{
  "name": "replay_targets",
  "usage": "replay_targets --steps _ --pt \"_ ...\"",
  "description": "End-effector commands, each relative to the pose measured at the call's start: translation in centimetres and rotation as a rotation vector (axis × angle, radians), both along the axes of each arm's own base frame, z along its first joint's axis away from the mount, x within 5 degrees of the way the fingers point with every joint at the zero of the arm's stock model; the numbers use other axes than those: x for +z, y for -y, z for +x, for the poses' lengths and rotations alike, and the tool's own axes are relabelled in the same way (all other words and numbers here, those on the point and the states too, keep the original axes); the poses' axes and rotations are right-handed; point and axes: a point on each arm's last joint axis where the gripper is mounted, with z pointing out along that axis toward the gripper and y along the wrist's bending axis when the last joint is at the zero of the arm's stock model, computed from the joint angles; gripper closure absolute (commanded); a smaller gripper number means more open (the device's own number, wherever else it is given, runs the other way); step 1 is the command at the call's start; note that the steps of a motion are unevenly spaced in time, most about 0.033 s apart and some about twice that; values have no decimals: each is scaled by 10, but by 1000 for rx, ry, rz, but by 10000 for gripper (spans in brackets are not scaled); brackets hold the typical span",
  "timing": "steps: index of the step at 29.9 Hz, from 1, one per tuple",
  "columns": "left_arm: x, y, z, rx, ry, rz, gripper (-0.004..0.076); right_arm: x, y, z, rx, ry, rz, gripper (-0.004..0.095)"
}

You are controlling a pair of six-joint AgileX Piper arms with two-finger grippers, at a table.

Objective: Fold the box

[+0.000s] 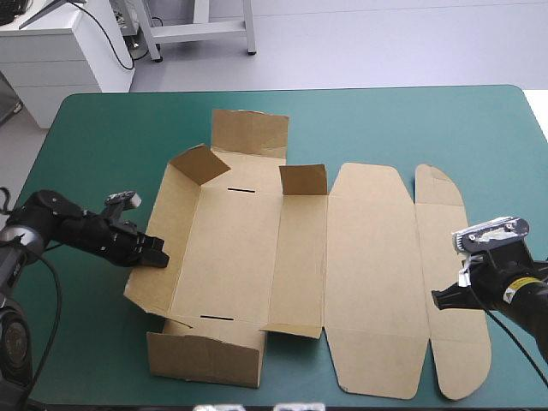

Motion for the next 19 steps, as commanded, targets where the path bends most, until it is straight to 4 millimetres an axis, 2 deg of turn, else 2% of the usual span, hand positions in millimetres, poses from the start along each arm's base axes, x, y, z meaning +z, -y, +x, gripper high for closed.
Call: replay_targets --steps 1,6,8,11,14,19 --pt "45 30 8 -135 62 58 731 13 1 2 1 88 -6 924" --pt "107 66 34 -233 394 194 731 13 1 2 1 89 -6 924" --pt "131 80 39 -277 529 232 731 13 1 2 1 89 -6 924" --pt "155 95 42 -342 700 293 731 13 1 2 -1 92 -3 924" --pt "170 111 41 -427 837 352 731 16 1 3 0 116 0 924" --pt "174 140 37 -554 990 468 731 25 1 4 2 181 6 924"
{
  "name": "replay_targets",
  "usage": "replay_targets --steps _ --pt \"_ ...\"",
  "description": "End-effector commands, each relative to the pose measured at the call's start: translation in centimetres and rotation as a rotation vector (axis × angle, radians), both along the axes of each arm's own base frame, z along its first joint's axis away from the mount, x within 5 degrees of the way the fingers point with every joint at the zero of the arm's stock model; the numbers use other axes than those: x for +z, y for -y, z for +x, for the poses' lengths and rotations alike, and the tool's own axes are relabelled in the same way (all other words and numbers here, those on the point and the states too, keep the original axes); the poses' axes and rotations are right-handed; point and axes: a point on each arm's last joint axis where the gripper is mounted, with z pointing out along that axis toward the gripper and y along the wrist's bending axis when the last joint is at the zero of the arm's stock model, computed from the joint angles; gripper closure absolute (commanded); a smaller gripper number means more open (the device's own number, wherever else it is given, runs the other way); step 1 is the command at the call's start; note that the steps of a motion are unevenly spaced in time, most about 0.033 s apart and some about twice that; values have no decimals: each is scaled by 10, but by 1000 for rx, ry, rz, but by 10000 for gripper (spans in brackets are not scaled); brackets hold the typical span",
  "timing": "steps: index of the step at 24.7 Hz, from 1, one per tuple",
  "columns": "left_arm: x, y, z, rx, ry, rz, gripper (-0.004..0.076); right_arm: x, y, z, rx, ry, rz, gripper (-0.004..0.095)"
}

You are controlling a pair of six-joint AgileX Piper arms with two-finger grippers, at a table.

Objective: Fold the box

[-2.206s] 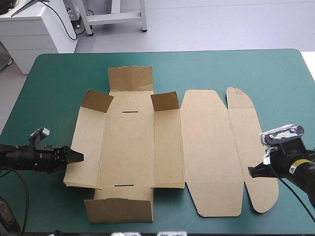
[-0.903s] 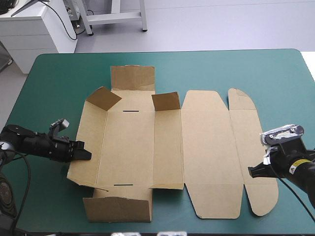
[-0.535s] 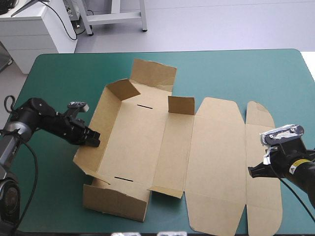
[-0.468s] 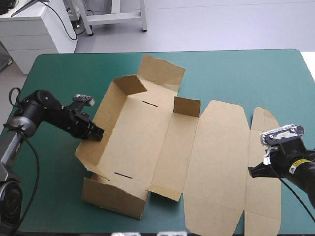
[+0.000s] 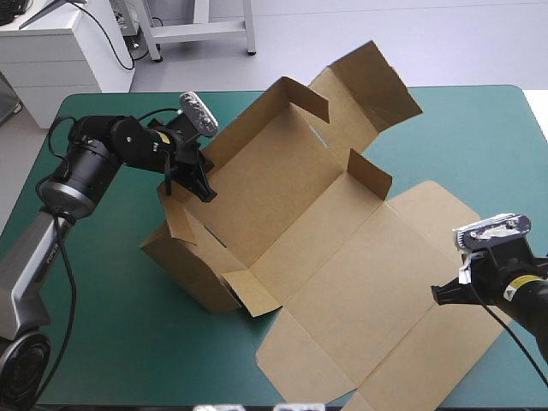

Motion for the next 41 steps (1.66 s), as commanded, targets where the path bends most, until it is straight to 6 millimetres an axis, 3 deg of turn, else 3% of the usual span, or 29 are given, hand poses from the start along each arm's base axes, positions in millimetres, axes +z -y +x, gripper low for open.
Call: replay_targets --steps 1,4,8,13,23,28,37,41 --pt "30 18 -10 -72 230 30 731 23 1 2 -3 138 0 924" --pt "39 45 -16 -166 415 103 731 39 3 0 -15 175 0 924" --pt "43 68 -28 -257 516 153 731 56 4 -4 -16 224 8 924" --pt "28 83 -34 -343 590 240 731 70 4 -7 -18 268 11 924" --pt "5 68 -65 -403 835 198 731 76 6 -5 -50 312 30 924" --pt "-11 62 -77 -440 878 211 731 79 5 -1 -55 296 52 924" --pt "-38 56 -90 -527 941 249 731 97 -3 27 -20 253 63 924" --pt "-42 56 -91 -517 917 236 732 106 -7 49 -13 215 46 924"
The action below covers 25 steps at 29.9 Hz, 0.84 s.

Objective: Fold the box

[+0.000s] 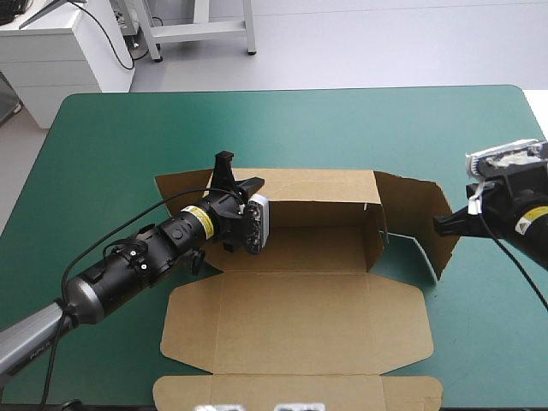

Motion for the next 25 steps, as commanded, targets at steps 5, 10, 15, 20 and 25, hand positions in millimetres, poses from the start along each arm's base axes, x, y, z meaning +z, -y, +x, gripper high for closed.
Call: replay_targets --steps 5,10,15,20,25 --pt "16 -2 -5 -1 27 -67 731 28 -9 48 35 13 -7 924" --pt "11 -4 -5 27 -19 -47 732 32 -21 91 75 -36 19 924" --pt "11 -4 -4 37 -33 -61 732 30 -35 135 135 -132 55 924" --pt "11 -15 3 91 -52 -86 732 31 -46 167 172 -184 103 924" --pt "9 -29 12 163 -73 -88 732 24 -53 194 195 -237 129 924"
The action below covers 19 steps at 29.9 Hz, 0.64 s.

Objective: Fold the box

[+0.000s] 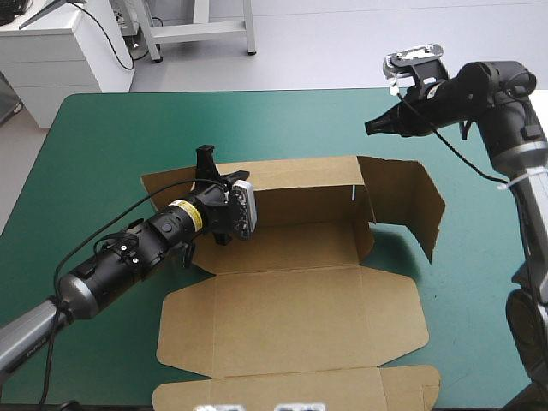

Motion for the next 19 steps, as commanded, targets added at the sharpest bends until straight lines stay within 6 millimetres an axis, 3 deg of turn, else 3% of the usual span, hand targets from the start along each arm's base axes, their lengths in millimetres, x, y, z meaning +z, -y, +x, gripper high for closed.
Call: replay_targets --steps 1,4,10,13,19 --pt "11 -10 1 55 -13 -23 732 22 -1 4 13 77 42 924" --pt "11 -10 1 53 -10 -21 732 19 -4 16 4 66 54 924" --pt "9 -12 0 61 -21 1 731 -10 -8 42 -10 -24 54 924" --pt "9 -11 0 59 -23 2 731 -26 -9 48 -9 -96 39 924" --pt "6 -3 -6 28 -38 35 731 -29 -9 49 -10 -106 34 924"
